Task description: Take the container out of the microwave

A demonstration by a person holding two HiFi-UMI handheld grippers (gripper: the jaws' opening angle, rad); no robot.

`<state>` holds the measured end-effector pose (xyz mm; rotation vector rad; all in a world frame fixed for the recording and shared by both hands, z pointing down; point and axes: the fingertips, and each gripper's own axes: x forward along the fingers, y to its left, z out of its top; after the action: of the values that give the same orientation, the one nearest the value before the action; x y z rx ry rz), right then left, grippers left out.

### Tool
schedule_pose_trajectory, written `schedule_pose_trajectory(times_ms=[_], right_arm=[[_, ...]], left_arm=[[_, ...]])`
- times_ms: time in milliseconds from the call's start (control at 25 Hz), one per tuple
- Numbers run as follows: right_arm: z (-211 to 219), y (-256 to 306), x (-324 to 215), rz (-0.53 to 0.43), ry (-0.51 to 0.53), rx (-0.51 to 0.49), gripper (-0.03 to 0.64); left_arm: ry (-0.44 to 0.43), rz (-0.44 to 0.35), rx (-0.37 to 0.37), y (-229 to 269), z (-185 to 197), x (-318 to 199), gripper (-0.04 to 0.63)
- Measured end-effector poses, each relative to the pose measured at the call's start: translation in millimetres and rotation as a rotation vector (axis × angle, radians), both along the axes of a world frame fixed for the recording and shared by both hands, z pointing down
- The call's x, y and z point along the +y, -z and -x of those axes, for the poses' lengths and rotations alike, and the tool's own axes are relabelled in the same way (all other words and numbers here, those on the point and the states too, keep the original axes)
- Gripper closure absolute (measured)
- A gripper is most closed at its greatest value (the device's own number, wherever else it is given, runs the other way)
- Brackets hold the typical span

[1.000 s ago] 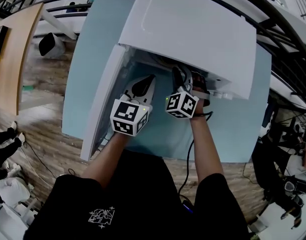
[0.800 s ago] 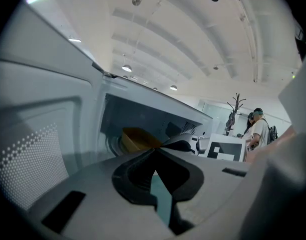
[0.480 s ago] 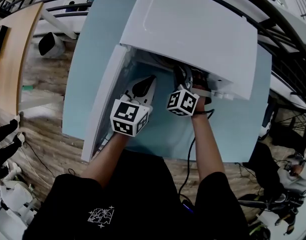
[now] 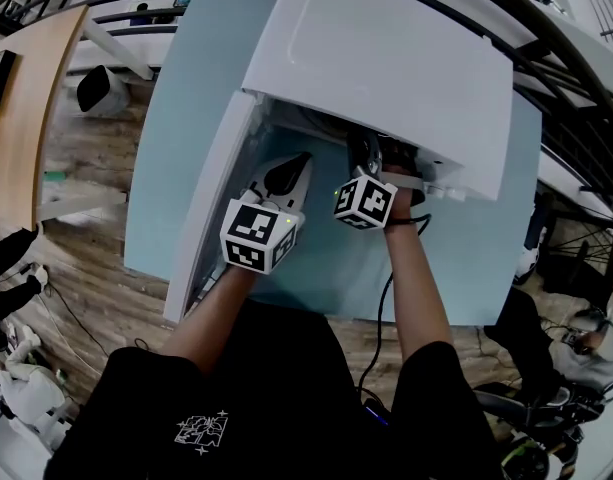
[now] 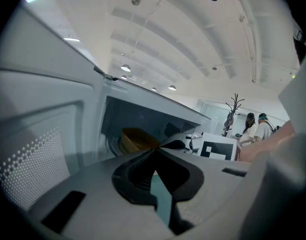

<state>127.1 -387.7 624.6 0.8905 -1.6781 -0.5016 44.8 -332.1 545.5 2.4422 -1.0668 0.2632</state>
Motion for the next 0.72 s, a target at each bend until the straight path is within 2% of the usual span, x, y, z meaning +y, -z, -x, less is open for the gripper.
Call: schedule_pose_trajectory(times_ms=[720], right_arm=[[-0.9, 5.1, 2.7, -0.001, 0.030, 0.060, 0.592]], left_arm=[[0.006, -0.004, 0.010, 4.2, -0.6, -3.0, 0.588]])
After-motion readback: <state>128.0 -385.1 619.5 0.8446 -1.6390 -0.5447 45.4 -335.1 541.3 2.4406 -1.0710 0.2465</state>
